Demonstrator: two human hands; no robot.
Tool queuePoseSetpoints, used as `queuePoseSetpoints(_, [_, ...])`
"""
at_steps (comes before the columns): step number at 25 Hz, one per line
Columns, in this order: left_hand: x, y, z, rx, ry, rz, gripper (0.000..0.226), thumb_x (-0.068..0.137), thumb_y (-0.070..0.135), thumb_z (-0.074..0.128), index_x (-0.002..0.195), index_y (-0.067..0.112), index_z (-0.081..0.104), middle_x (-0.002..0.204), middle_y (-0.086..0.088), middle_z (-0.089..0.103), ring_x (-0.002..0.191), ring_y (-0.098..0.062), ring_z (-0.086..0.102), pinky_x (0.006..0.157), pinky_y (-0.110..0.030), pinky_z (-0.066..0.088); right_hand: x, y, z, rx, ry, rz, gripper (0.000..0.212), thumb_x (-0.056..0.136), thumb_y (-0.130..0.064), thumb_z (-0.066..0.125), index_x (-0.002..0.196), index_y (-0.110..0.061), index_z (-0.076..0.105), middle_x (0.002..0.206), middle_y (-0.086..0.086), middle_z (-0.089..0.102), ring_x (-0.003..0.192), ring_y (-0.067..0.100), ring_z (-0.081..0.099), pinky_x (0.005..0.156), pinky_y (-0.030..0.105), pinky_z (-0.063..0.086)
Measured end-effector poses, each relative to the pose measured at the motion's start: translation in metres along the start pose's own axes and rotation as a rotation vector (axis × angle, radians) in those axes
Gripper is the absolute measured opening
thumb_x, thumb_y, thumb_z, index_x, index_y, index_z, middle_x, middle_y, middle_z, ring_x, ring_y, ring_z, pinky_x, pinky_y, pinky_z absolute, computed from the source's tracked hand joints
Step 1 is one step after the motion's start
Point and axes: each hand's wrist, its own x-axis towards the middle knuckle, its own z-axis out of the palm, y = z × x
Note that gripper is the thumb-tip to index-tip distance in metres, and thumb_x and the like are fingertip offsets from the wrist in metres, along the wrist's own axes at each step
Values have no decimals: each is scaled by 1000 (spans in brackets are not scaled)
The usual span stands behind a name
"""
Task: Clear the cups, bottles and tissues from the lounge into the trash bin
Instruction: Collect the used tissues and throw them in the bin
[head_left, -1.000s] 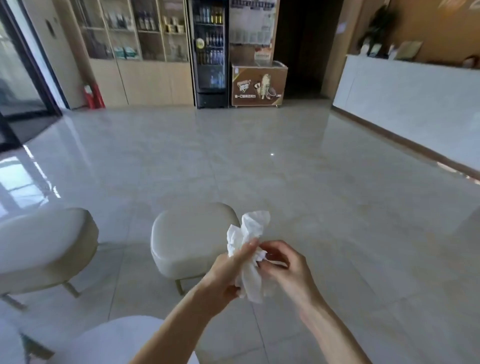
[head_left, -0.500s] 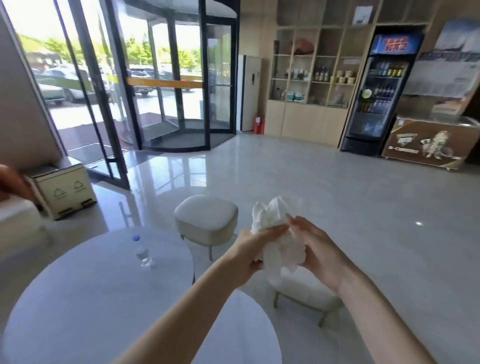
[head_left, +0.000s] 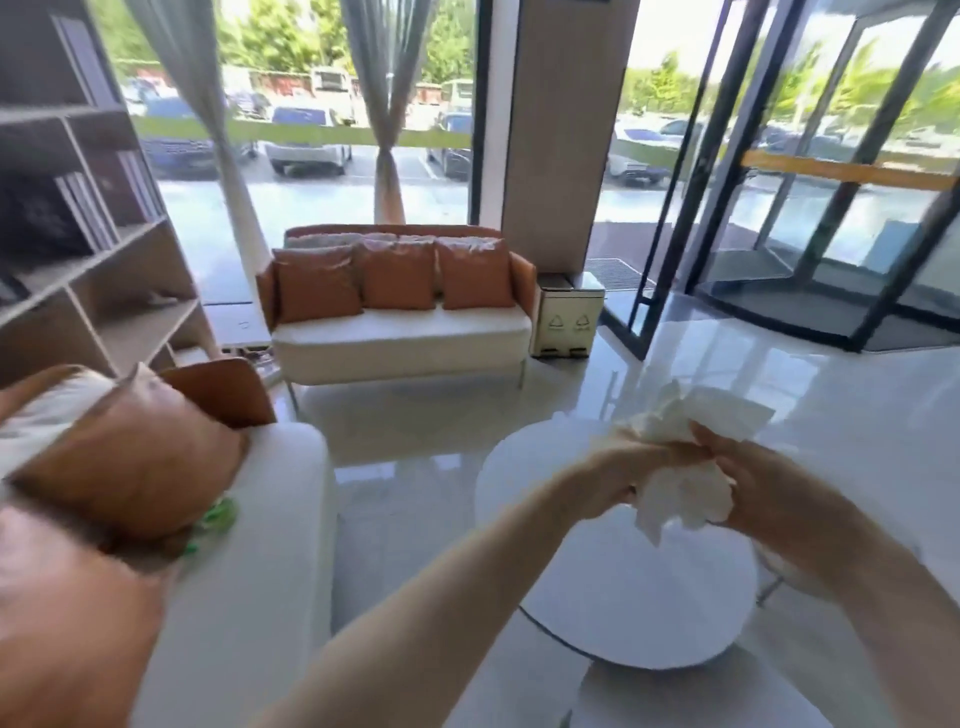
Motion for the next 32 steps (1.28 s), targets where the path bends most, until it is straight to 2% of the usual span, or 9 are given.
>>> queuePoseSetpoints(2, [-4, 7, -64, -17, 55, 9, 71, 66, 36, 82, 126, 7, 58, 108, -12, 69, 100, -27, 68, 91, -41, 55, 41, -12, 51, 5, -131, 0, 50, 82, -44, 65, 119, -10, 66, 116, 18, 68, 105, 34, 66, 86, 47, 51])
queuePoseSetpoints(5, [-11, 20, -143, -7, 104, 12, 60, 74, 31, 79, 124, 3, 59, 102, -11, 69, 94, -25, 68, 89, -40, 56, 91, -27, 117, 2, -264, -4, 54, 71, -50, 74, 112, -15, 71, 118, 20, 67, 102, 33, 65, 81, 47, 50])
queuePoseSetpoints(8, [-16, 32, -208, -61, 142, 28, 54, 80, 25, 75, 124, -1, 58, 102, -9, 68, 94, -22, 66, 90, -40, 52, 136, -41, 171, 32, -289, -10, 33, 82, -38, 63, 108, -19, 71, 115, 15, 70, 95, 27, 69, 77, 44, 53])
queuePoseSetpoints(12, [-6, 39, -267, -115, 186, 46, 47, 82, 19, 73, 122, -1, 60, 101, -9, 69, 91, -21, 67, 86, -34, 54, 189, -53, 214, 58, -379, 7, 24, 87, -32, 58, 101, -19, 74, 108, 13, 73, 91, 25, 72, 70, 39, 59])
queuePoseSetpoints(17, [45, 54, -332, -148, 264, 49, 72, 68, 26, 81, 128, -4, 55, 103, -12, 66, 91, -23, 65, 81, -34, 53, 276, -76, 235, -4, -480, 11, 31, 93, -29, 55, 113, -9, 67, 105, 10, 73, 84, 14, 73, 68, 31, 59])
queuePoseSetpoints(22, [110, 82, -387, -232, 287, 57, 57, 78, 24, 72, 129, 1, 57, 115, -18, 64, 105, -29, 60, 102, -46, 42, 365, -109, 244, 19, -535, -29, 39, 83, -36, 55, 112, -9, 62, 96, 5, 72, 77, 3, 71, 69, 23, 57])
queuePoseSetpoints(27, [182, 103, -449, -323, 276, 122, 58, 89, 28, 64, 140, 9, 46, 122, -18, 61, 113, -34, 56, 106, -53, 37, 465, -137, 250, 123, -490, -28, 26, 94, -30, 53, 108, -12, 65, 94, 6, 75, 82, 20, 73, 70, 39, 59])
queuePoseSetpoints(30, [216, 119, -488, -278, 310, 143, 47, 91, 26, 65, 132, 6, 54, 116, -14, 65, 107, -30, 61, 98, -48, 46, 520, -149, 267, 128, -432, 2, 44, 83, -35, 64, 117, -8, 63, 111, 13, 71, 96, 27, 70, 86, 47, 54])
queuePoseSetpoints(32, [242, 133, -526, -224, 350, 150, 40, 91, 25, 66, 123, 3, 61, 112, -13, 66, 103, -29, 62, 91, -43, 50, 564, -160, 280, 163, -430, 2, 42, 81, -33, 65, 116, -9, 64, 118, 14, 69, 105, 30, 67, 95, 53, 49])
